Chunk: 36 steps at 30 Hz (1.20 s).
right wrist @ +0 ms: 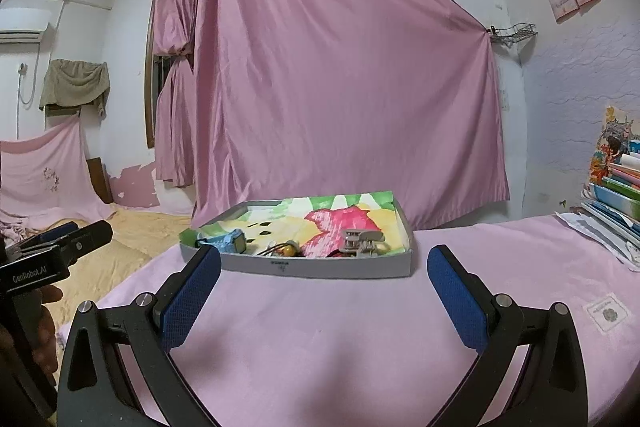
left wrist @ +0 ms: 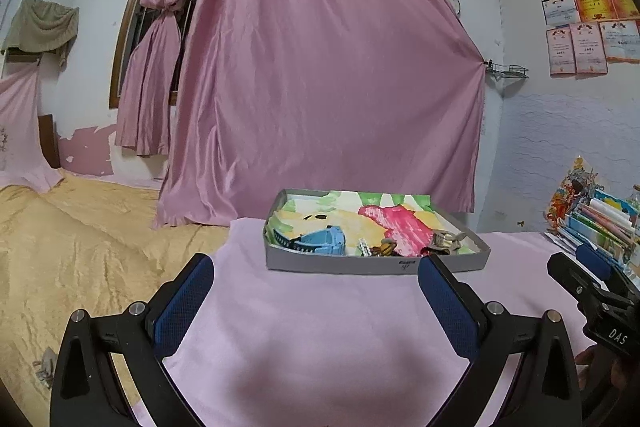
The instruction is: Organize jewelry
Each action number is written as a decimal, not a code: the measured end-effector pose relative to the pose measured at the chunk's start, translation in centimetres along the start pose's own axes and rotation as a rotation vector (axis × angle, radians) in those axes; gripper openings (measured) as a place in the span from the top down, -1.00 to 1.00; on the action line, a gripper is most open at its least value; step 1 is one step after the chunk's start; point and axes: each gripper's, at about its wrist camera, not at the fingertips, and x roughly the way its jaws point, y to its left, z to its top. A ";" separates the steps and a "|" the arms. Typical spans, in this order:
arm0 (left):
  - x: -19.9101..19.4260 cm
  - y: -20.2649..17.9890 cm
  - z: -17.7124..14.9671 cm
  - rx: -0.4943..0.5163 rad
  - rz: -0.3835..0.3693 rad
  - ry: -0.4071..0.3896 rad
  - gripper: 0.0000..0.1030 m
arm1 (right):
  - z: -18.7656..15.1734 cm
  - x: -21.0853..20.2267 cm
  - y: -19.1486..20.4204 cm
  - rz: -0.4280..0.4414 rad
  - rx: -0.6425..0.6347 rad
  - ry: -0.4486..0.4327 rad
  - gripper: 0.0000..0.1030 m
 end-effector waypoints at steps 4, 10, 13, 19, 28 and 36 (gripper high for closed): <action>-1.0 0.5 -0.9 -0.002 0.014 0.000 -0.99 | -0.7 -1.0 0.6 0.003 -0.012 0.003 -0.97; -2.2 0.8 -2.3 0.009 0.035 0.002 -0.99 | -2.0 -2.4 1.0 -0.001 -0.012 0.015 -0.97; -2.7 0.8 -3.0 0.020 0.045 0.007 -0.99 | -2.3 -2.8 1.1 -0.007 -0.015 0.025 -0.97; -3.9 0.7 -4.4 0.019 0.061 0.006 -0.99 | -3.0 -3.9 1.1 -0.026 -0.015 0.028 -0.97; -4.5 0.3 -5.6 0.033 0.063 -0.002 -0.99 | -3.7 -4.7 1.2 -0.032 -0.030 0.031 -0.97; -4.4 0.3 -5.6 0.033 0.059 0.008 -0.99 | -3.5 -4.2 1.3 -0.035 -0.029 0.048 -0.97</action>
